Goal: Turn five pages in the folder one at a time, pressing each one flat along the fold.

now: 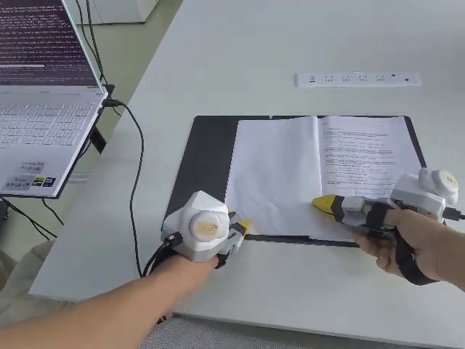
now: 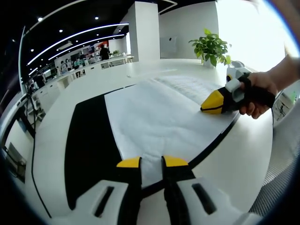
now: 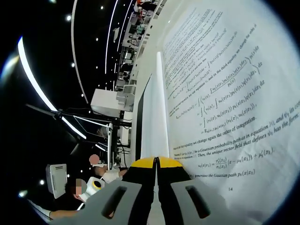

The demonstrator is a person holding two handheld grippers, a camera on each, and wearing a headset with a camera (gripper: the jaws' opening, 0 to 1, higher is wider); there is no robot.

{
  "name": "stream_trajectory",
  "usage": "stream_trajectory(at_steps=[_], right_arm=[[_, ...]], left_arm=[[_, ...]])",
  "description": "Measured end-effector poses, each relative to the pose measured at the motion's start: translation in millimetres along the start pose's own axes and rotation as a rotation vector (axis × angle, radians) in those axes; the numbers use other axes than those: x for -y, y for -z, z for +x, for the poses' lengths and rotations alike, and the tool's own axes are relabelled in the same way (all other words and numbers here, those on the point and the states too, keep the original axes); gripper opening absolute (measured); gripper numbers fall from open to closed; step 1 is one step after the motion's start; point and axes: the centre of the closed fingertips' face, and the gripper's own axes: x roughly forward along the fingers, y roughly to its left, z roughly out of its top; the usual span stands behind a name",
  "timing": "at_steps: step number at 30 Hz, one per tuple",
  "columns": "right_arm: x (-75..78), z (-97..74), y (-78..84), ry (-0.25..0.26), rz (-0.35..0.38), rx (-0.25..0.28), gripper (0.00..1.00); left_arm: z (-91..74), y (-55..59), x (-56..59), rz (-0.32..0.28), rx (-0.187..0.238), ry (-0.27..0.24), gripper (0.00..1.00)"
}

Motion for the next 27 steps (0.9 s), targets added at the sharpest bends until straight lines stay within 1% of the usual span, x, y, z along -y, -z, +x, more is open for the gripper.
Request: stream_trajectory(at_steps=[3, 14, 23, 27], right_arm=[[1.9, -1.2, 2.4, -0.001, -0.001, -0.005, 0.0], [2.0, -10.0, 20.1, -0.011, 0.01, -0.023, 0.0], [1.1, -19.0, 49.1, -0.032, 0.034, -0.062, 0.0], [-1.6, -22.1, 64.4, -0.032, 0.033, -0.097, 0.0]], left_arm=[[-0.2, -0.1, 0.1, -0.003, 0.003, -0.001, 0.15], [-2.0, -1.3, 0.6, 0.003, 0.002, 0.0, 0.15], [-3.4, -1.3, 0.4, 0.001, 0.007, 0.0, 0.15], [-3.9, -1.1, 0.1, 0.0, 0.002, -0.002, 0.15]])
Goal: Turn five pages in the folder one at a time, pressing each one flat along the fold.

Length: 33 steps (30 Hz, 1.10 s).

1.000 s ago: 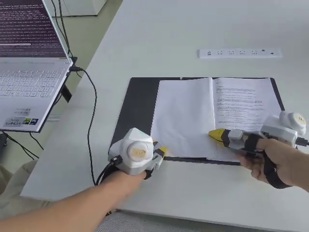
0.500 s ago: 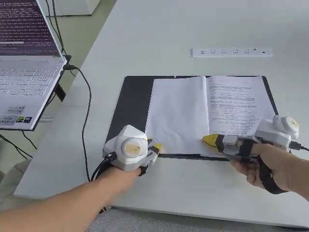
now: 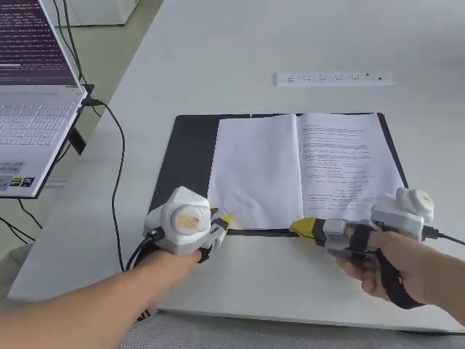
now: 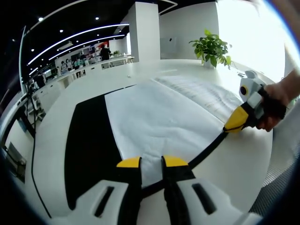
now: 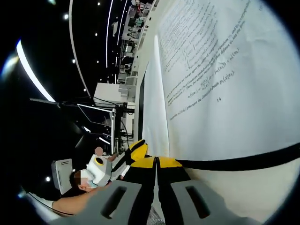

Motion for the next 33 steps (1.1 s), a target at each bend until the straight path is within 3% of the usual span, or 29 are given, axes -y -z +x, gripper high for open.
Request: stream_trajectory(at_steps=[4, 8, 11, 16, 18, 21, 22, 25, 29, 33], right_arm=[[-1.8, -4.5, 15.9, -0.009, 0.012, -0.028, 0.0], [-21.7, -15.0, 25.9, -0.053, -0.003, -0.041, 0.0], [-31.5, -25.6, 23.7, -0.052, -0.041, -0.018, 0.0], [-37.4, -51.2, 5.5, -0.001, -0.126, 0.088, 0.0], [-38.0, -62.7, -2.5, 0.02, -0.159, 0.13, 0.0], [-38.4, -85.5, -17.3, 0.061, -0.125, 0.22, 0.1], [-44.5, -94.2, -25.8, 0.043, -0.127, 0.279, 0.14], [-47.6, -114.7, -35.0, 0.051, -0.12, 0.345, 0.23], [-53.8, -142.0, -45.1, 0.116, -0.199, 0.445, 0.33], [-56.6, -158.4, -46.5, 0.191, -0.285, 0.478, 0.45]], left_arm=[[-0.4, 0.2, 0.2, -0.003, 0.0, -0.008, 0.15], [-0.4, 0.0, -0.5, -0.014, -0.004, -0.011, 0.15], [0.6, -0.4, -1.0, -0.019, -0.021, -0.011, 0.15], [-1.7, -0.1, 1.0, -0.019, -0.09, -0.011, 0.16], [-4.5, -2.3, 1.8, -0.024, -0.094, -0.012, 0.17], [-12.4, -7.8, 4.9, -0.051, -0.083, -0.005, 0.2], [-16.6, -10.5, 6.9, -0.055, -0.079, 0.0, 0.2], [-28.4, -20.9, 9.1, -0.076, -0.051, -0.004, 0.23], [-45.3, -34.2, 10.1, -0.089, -0.015, -0.003, 0.3], [-64.1, -48.3, 9.4, -0.091, 0.032, -0.002, 0.38]])
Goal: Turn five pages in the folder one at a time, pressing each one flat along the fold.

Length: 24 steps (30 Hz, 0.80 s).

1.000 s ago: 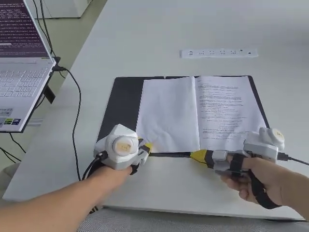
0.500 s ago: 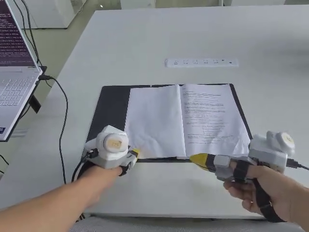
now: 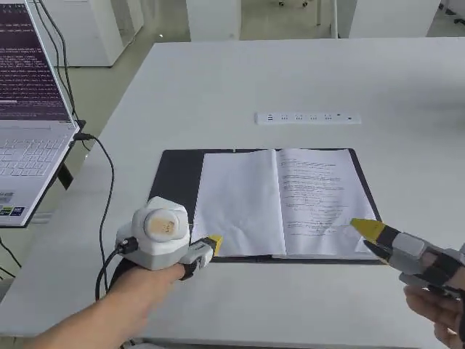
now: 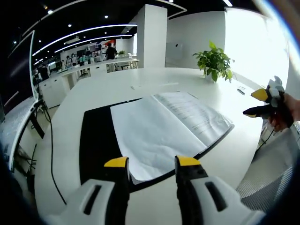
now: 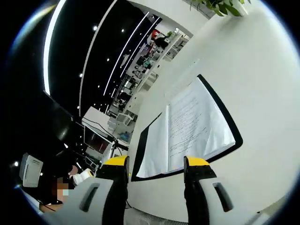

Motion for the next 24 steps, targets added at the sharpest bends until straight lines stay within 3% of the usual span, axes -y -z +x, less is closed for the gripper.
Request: stream_trajectory(at_steps=[5, 10, 14, 17, 24], right_arm=[[-3.9, -13.4, -4.0, 0.07, -0.164, 0.018, 0.57], [-5.5, -21.0, -7.4, 0.128, -0.344, 0.008, 0.71], [-5.7, -23.9, -11.8, 0.16, -0.409, 0.025, 0.78], [-3.2, -25.2, -11.3, 0.178, -0.444, 0.016, 0.79], [-2.4, -28.3, -11.9, 0.2, -0.613, 0.032, 0.81]], left_arm=[[-20.0, -11.3, 0.4, -0.002, 0.029, 0.002, 0.47], [-36.8, -16.5, 2.4, 0.038, 0.034, -0.006, 0.56], [-44.9, -18.5, 3.5, 0.042, 0.03, -0.013, 0.67], [-49.7, -19.9, 4.8, 0.033, 0.036, -0.01, 0.68], [-59.0, -23.0, 6.9, 0.003, 0.057, -0.014, 0.72]])
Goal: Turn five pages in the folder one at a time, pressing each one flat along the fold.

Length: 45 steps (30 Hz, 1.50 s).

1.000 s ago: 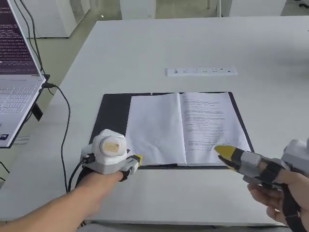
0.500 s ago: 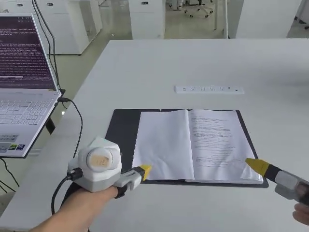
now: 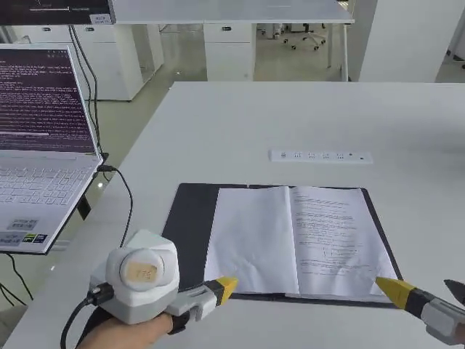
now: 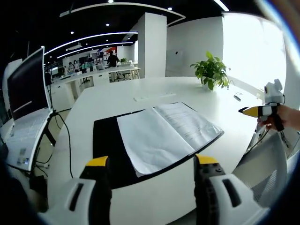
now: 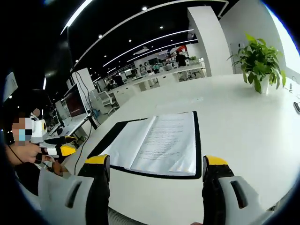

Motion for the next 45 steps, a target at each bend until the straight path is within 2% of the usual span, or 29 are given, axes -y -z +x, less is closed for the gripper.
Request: stream_trajectory(at_steps=[2, 3, 4, 7, 13, 24, 27, 28, 37, 40, 41, 43, 45], right_arm=[[-0.8, 0.4, 1.6, 0.002, -0.025, 0.0, 0.81], [-1.3, 0.9, 4.2, 0.002, -0.061, -0.009, 0.81], [2.1, 2.0, 5.7, 0.003, -0.059, -0.014, 0.81], [-0.6, 6.3, 10.9, -0.01, -0.086, -0.038, 0.81], [6.9, 12.0, 9.7, -0.035, -0.136, -0.057, 0.79], [21.5, 15.1, 20.9, -0.053, -0.127, -0.094, 0.78], [29.6, 17.1, 25.1, -0.053, -0.124, -0.108, 0.77], [28.1, 15.9, 25.9, -0.053, -0.118, -0.105, 0.77], [38.4, 17.3, 36.8, -0.061, -0.076, -0.115, 0.73], [37.6, 17.3, 39.4, -0.066, -0.059, -0.113, 0.72], [37.2, 17.6, 41.3, -0.066, -0.056, -0.114, 0.72], [36.1, 18.2, 44.3, -0.068, -0.053, -0.116, 0.72], [34.7, 18.3, 45.9, -0.072, -0.045, -0.121, 0.72]], left_arm=[[-2.4, -0.7, 1.4, 0.003, 0.003, -0.002, 0.73], [-3.5, -1.0, 1.9, 0.005, 0.005, -0.003, 0.74], [-3.8, -1.2, 2.3, 0.006, 0.006, -0.002, 0.74], [-5.5, -1.2, 4.6, -0.005, 0.011, 0.0, 0.77], [0.7, 8.9, 14.8, 0.004, -0.015, 0.011, 0.77], [15.7, 12.1, 27.6, 0.004, -0.037, 0.014, 0.78], [28.1, 12.4, 37.0, 0.013, -0.045, 0.031, 0.78], [31.7, 12.4, 40.2, 0.019, -0.047, 0.037, 0.78], [84.0, 5.1, 89.7, 0.099, -0.068, 0.145, 0.75], [103.4, 1.7, 107.8, 0.126, -0.069, 0.18, 0.74], [107.6, 2.8, 112.4, 0.128, -0.082, 0.19, 0.74], [119.7, -0.1, 124.0, 0.141, -0.071, 0.214, 0.73], [131.1, 1.6, 134.3, 0.164, -0.084, 0.234, 0.72]])
